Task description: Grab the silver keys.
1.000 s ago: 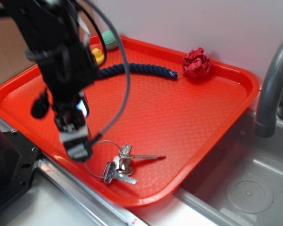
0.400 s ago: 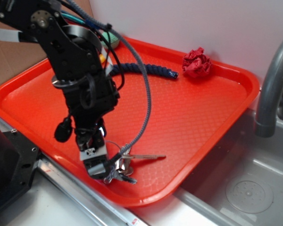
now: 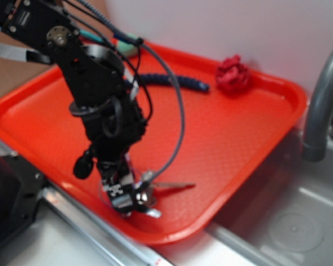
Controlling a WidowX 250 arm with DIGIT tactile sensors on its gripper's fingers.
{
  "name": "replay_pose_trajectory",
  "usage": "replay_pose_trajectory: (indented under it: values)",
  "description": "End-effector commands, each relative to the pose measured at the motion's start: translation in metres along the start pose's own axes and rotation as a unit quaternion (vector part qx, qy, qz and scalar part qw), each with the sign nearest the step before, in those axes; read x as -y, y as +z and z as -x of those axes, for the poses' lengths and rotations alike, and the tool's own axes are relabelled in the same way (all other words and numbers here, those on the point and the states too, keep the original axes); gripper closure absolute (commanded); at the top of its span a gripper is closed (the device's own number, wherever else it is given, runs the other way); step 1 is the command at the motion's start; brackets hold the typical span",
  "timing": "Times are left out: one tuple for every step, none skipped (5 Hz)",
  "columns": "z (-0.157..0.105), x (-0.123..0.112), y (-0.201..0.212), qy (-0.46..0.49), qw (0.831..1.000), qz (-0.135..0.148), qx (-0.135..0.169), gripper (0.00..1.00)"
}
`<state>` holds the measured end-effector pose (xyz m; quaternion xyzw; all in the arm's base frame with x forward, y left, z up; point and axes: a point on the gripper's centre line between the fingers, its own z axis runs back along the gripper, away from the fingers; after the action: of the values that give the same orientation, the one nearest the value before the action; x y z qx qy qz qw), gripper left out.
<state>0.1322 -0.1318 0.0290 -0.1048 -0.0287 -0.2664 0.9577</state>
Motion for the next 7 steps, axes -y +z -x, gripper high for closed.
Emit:
replay_pose_trajectory:
  values:
    - [-0.01, 0.0, 0.031, 0.016, 0.999, 0.013, 0.045, 1.0]
    - [-0.008, -0.016, 0.082, 0.055, 0.993, 0.018, 0.105, 1.0]
    - [0.002, -0.026, 0.132, 0.085, 0.983, 0.009, 0.16, 1.0]
    - [0.011, -0.034, 0.174, 0.133, 0.975, -0.003, 0.179, 1.0]
    - [0.028, -0.05, 0.209, 0.228, 0.963, -0.026, 0.143, 1.0]
    - [0.046, -0.073, 0.229, 0.309, 0.945, -0.023, 0.103, 1.0]
    - [0.055, -0.09, 0.239, 0.351, 0.929, -0.045, 0.105, 1.0]
